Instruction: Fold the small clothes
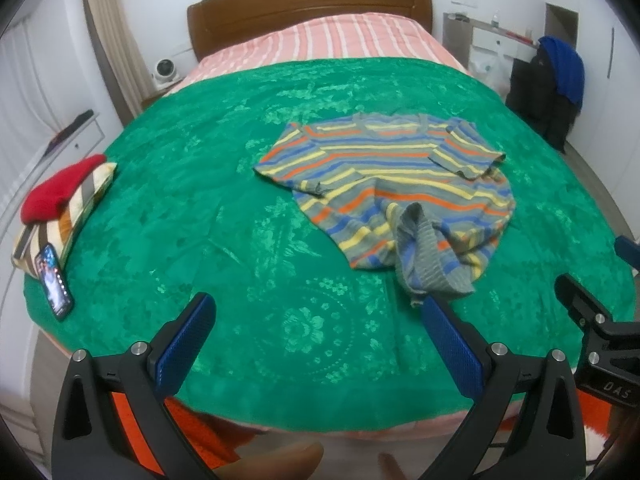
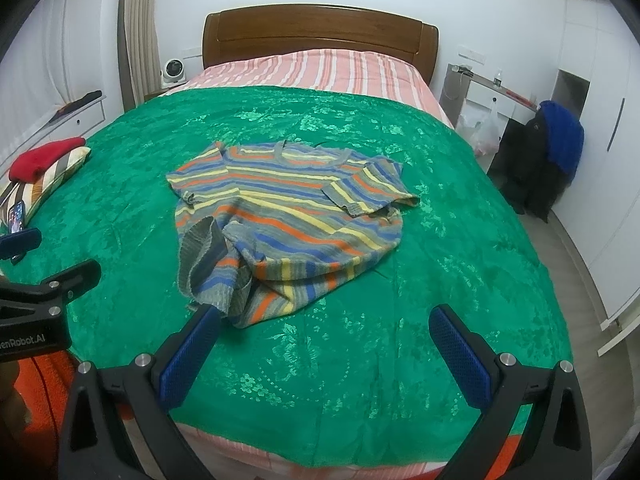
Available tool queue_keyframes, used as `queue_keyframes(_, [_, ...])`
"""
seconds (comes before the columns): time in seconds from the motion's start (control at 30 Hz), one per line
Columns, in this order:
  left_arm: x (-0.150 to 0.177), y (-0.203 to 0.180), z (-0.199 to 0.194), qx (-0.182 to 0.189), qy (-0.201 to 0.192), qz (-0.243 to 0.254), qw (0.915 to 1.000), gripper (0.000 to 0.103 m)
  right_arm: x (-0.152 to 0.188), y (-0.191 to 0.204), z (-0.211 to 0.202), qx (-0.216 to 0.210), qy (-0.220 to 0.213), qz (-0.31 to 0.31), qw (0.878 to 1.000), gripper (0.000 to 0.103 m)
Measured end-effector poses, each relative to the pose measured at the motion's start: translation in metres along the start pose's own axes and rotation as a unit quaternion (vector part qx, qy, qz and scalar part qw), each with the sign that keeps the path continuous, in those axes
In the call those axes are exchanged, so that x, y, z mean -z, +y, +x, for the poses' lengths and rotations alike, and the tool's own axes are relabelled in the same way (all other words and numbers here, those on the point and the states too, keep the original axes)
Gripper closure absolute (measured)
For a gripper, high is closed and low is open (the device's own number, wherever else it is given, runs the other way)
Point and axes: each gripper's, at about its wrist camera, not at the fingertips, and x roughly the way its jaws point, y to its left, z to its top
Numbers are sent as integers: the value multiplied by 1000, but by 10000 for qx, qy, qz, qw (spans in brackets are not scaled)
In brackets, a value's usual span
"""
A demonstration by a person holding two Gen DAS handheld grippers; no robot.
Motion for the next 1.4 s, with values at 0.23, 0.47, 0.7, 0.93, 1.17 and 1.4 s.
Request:
queue_keyframes(0.23, [0, 1, 0, 56, 36, -39, 10000, 0, 0, 1, -1, -12, -12, 1, 10000, 0])
queue_keyframes(0.47, [0, 0, 2, 115, 80, -67, 9999, 0, 0, 1, -1, -13, -11, 0, 10000, 0])
queue_keyframes(0.7, [1, 0, 3, 101, 79, -76, 9999, 0, 1, 3, 0, -26, 10, 0, 10000, 0])
queue_keyframes(0.93, [1, 1, 4, 113, 79, -91, 9999, 0, 1, 4, 0, -28, 10, 9, 10000, 0])
queue_keyframes(1.17, [1, 11, 8, 175, 171, -264, 9994, 0, 1, 3, 1, -24, 18, 15, 10000, 0])
queue_keyframes(1.4, [8, 43, 30, 547, 448, -805, 9942, 0, 4, -9, -1, 80, -68, 152, 9998, 0])
